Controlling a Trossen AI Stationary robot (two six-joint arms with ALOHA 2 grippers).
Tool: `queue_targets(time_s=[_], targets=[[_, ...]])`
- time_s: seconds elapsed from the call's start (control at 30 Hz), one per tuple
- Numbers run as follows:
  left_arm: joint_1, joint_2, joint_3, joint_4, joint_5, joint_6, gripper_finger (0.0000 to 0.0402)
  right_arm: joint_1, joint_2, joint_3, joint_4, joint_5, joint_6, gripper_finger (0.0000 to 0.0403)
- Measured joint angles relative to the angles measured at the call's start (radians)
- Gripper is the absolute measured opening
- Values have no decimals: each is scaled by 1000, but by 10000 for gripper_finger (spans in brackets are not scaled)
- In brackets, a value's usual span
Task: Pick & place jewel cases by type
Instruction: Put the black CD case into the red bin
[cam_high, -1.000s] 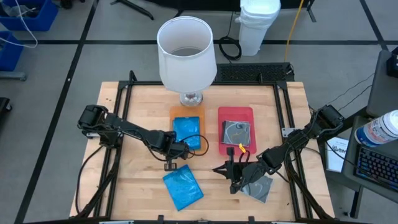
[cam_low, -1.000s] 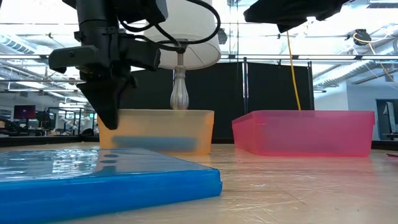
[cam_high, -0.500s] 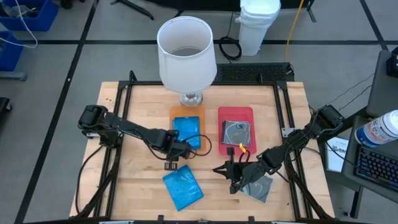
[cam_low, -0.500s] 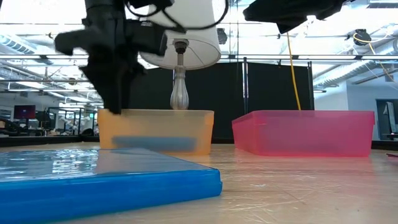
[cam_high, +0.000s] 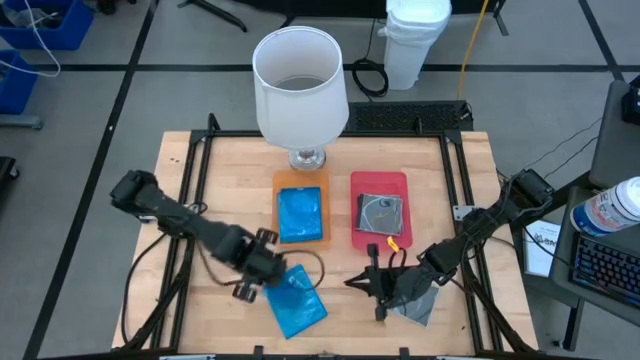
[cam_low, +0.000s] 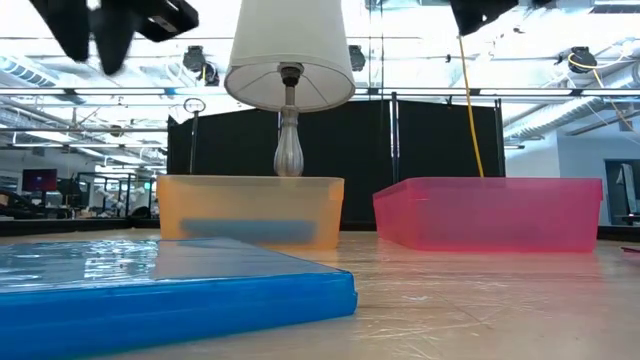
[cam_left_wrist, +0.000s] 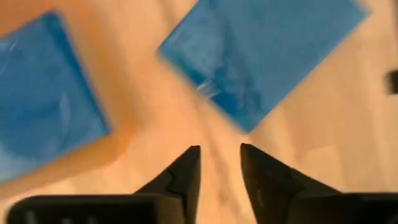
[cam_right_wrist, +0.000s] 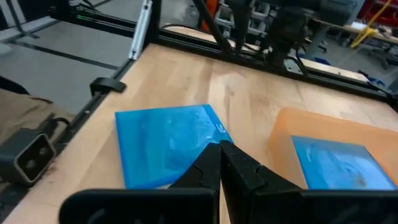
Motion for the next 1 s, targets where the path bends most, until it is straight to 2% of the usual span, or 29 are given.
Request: queue_targets(time_s=[0.13,0.27,0.37,0.47,0.63,0.77,1.0], targets=[[-96,-64,-99,271,-14,2,66,10,0,0,47,0,-25,0],[-204,-96,-232,576,-31,131,12,9,0,0,64,0,-36,0],[-264,-96,-329,759,-75,233,9,7,0,0,61,0,-39,0],[-293,-96,-438,959,-175,321,11,0,0,0,63,1,-41,0],[-300,-95,-623,1299,-325,379,7,-15,0,0,60,4,-54,0],[-293,-95,-712,1419,-345,408,17,-34,16,0,47,5,-19,0],[-282,-95,-755,1433,-368,454,8,-76,26,0,51,88,-44,0]])
